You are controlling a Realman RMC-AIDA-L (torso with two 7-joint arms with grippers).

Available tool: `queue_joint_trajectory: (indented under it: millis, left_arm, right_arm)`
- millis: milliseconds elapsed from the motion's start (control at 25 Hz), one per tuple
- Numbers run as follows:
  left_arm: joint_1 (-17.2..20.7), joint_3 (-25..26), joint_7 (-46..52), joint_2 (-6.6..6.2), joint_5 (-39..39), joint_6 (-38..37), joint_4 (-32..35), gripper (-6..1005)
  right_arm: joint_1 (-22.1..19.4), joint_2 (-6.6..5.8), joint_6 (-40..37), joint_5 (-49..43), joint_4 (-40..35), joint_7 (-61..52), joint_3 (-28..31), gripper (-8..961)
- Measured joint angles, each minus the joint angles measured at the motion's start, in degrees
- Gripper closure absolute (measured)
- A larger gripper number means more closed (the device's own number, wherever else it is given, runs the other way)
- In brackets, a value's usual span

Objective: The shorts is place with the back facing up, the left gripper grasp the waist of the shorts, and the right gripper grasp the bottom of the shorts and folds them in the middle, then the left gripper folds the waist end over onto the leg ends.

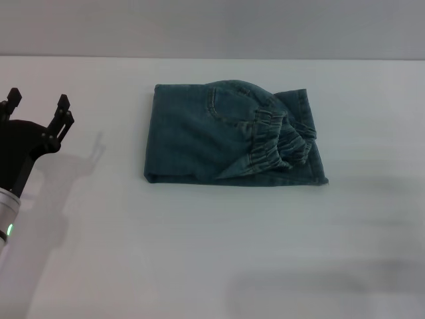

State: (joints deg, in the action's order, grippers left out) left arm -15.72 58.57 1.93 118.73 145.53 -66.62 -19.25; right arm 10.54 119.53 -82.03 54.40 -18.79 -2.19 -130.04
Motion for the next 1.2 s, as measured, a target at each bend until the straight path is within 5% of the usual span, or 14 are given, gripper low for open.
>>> queue_joint_trajectory:
  millis: [1200]
  left_arm:
    - [0.4, -0.04, 0.0, -0.03, -0.34, -0.7, 0.05, 167]
  right_arm:
    - [0.54, -0.09, -0.59, -0.02, 0.6, 0.0, -1.73, 433]
